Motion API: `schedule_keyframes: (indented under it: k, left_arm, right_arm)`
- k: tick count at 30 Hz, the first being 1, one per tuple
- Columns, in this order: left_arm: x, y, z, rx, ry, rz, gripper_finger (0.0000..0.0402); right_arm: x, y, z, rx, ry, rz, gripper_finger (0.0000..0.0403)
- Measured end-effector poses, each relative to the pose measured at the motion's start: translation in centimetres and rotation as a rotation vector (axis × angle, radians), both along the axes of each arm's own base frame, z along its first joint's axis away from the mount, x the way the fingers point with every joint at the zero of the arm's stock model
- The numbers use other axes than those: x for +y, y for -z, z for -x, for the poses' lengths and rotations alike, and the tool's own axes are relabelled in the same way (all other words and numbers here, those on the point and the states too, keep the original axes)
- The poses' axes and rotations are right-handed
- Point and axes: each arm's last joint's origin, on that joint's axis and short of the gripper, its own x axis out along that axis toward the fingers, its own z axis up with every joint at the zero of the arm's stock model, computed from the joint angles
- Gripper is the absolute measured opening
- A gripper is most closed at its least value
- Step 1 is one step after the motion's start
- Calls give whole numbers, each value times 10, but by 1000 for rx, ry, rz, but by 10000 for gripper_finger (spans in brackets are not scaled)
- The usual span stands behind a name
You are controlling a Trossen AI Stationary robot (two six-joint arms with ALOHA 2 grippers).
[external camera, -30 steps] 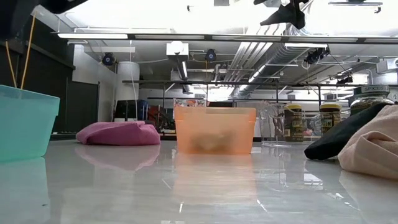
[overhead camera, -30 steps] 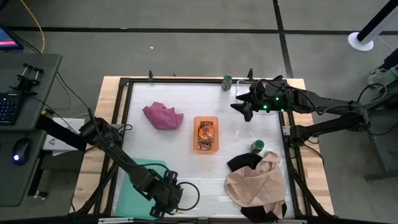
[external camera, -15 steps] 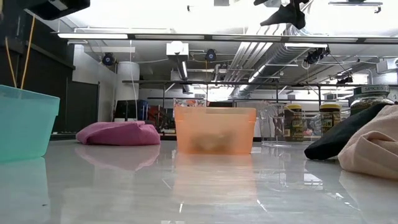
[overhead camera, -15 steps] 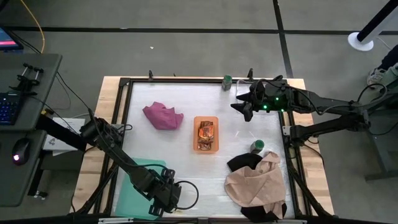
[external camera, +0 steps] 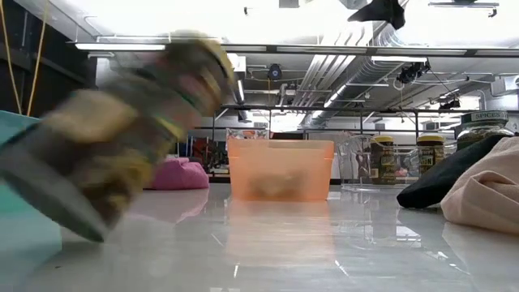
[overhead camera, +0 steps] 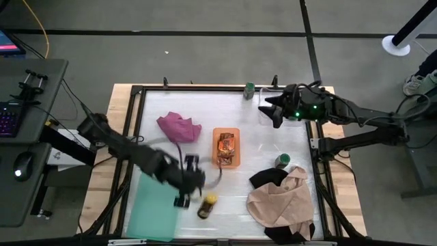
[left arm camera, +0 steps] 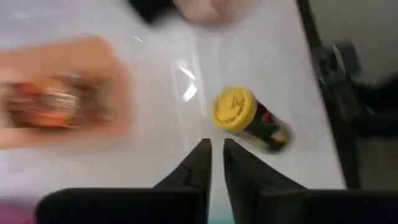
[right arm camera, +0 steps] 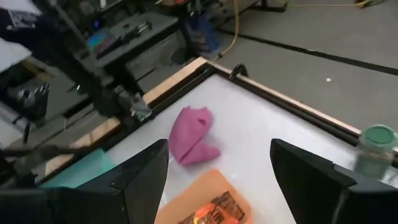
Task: Sort spices by type
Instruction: Put the yellow seasoning bottle into the transparent bin
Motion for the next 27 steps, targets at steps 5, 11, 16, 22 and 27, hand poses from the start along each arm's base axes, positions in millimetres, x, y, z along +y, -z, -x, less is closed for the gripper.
schedule_keyframes:
  k: [5,11,16,22,27]
  left_arm:
    - [38,-20,4,-49,-10,-27,1]
    - [48,-19,0,-45,-12,-42,33]
    - [37,-4,-7,8,-58,-4,93]
    - [17,13,-6,95,-173,55,179]
    - [1,13,1,100,-244,121,232]
  right_arm:
    - [0,0,1,-3,23,1,275]
    - [0,1,2,-8,37,-51,275]
    - [12,10,-10,8,-73,-218,275]
    - [77,48,-57,192,-332,-399,275]
    - [132,96,-84,373,-316,-555,275]
